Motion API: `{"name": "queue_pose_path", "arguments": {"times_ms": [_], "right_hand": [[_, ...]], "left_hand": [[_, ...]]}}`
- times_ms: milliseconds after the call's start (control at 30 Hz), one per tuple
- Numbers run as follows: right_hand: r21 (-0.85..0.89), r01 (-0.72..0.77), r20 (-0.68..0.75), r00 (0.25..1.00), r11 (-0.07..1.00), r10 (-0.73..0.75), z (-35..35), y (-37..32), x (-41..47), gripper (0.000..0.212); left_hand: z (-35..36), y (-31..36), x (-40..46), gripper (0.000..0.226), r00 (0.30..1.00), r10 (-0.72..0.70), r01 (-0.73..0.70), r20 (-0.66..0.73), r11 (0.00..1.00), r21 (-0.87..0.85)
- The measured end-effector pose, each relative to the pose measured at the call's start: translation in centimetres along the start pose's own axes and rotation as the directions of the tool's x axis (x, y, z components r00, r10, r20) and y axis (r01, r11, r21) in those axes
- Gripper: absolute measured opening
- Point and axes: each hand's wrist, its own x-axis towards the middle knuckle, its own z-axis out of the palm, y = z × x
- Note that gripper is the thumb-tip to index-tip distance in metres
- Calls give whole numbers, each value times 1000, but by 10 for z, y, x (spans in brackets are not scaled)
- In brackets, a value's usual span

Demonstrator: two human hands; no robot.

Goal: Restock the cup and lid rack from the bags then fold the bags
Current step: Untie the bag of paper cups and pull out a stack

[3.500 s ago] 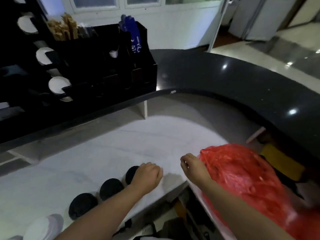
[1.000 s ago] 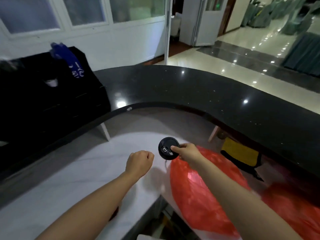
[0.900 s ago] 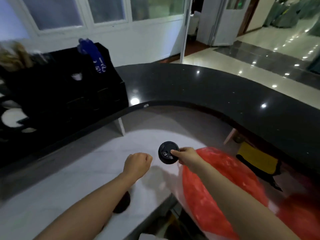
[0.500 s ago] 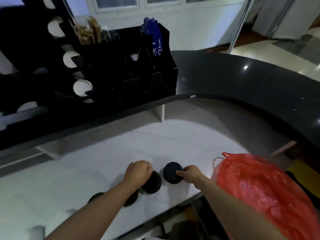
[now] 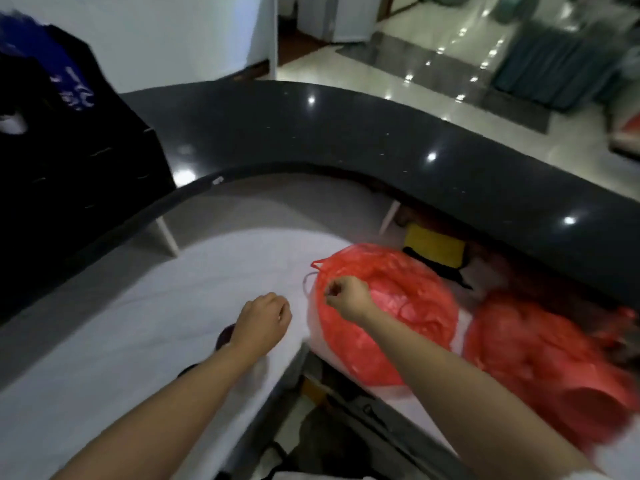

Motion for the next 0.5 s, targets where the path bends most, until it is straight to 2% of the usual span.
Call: {"name": "queue_pose_path", "arguments": {"times_ms": [233, 300, 500], "right_hand": [[85, -174, -235, 953, 981, 189, -103, 102, -51, 7], [108, -202, -296, 928, 973, 226, -129, 128, -71, 23], [149, -116, -492, 852, 982, 176, -213, 193, -139, 38]], "left_hand": [[36, 145, 37, 24, 950, 306, -296, 56, 944, -144], [49, 185, 38, 23, 918, 384, -362, 101, 915, -179], [85, 320, 30, 38, 866, 491, -449, 91, 845, -290]]}}
